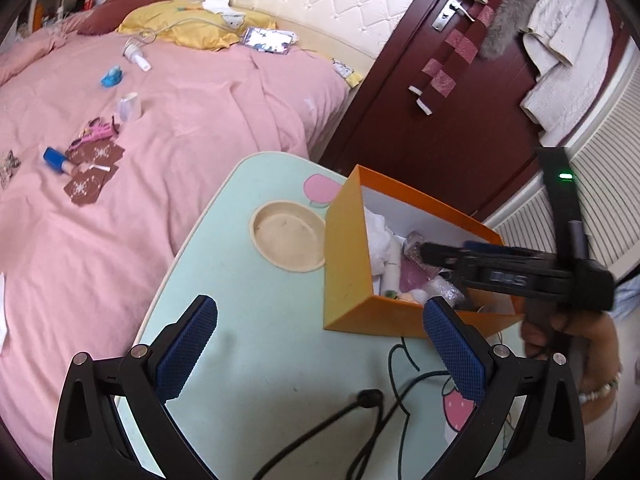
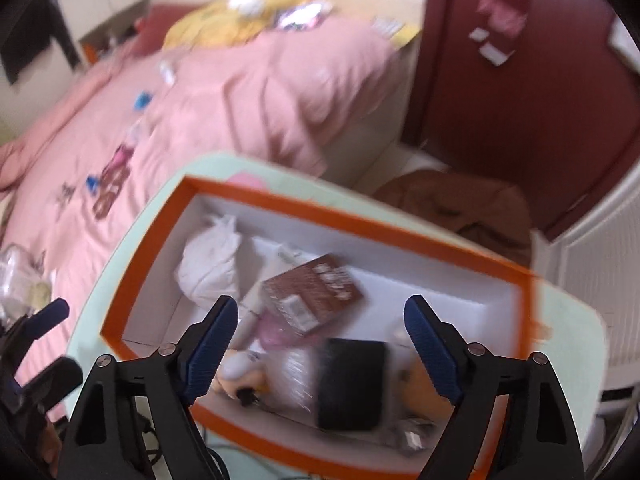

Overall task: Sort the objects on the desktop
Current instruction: 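Grasp the brown drink carton inside the orange box with the right gripper, then lift the brown carton out and set it on the table, open right gripper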

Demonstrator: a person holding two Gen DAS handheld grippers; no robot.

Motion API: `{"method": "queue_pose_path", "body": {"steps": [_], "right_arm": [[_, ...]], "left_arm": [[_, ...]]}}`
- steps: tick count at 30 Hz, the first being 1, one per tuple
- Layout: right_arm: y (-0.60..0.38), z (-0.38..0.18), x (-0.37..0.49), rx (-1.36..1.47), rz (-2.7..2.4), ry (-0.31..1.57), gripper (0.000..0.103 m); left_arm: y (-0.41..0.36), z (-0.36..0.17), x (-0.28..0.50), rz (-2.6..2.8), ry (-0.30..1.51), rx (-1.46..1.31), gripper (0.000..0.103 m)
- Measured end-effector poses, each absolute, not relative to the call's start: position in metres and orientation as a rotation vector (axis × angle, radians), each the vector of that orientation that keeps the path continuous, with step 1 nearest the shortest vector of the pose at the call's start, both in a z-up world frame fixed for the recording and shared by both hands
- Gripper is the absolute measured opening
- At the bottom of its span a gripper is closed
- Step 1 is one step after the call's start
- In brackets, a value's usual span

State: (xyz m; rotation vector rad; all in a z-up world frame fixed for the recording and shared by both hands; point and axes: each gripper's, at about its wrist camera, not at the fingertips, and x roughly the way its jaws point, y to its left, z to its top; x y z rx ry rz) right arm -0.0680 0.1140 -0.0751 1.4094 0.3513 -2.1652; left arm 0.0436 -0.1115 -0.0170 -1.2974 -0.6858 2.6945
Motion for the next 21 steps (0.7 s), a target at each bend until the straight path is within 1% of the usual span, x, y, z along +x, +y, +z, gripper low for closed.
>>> {"method": "queue_pose_path", "body": {"steps": [3,4,5,6,13,21], "right_arm": [[0.104,-0.093,-0.079,1.468,-2.126,0.430,0.072],[0.102,-0.098,-0.082,1.482,-2.117,0.452,0.071],[0.105,-0.098,-0.083,1.484,-2.112,0.430,0.071],[0.108,-0.099,-0.084,1.485,-2.106,0.408,0.067],[0.132,-0.094,-0.085,1.453,-2.101,0.227,0.066],[0.154,-0.041,-0.056,1.239,-2.140,0.053,0.066]], "left_arm": [[-0.122,-0.017,0.044,2.676,-0.724,-1.283,0.103],[-0.123,-0.016,0.043,2.673,-0.727,-1.279,0.103],[-0.124,-0.016,0.042,2.672,-0.729,-1.275,0.103],[-0.124,-0.016,0.042,2.671,-0.726,-1.271,0.103],[-0.119,-0.015,0.036,2.657,-0.708,-1.275,0.103],[-0.115,-0.009,0.031,2.657,-0.669,-1.292,0.103]]}}
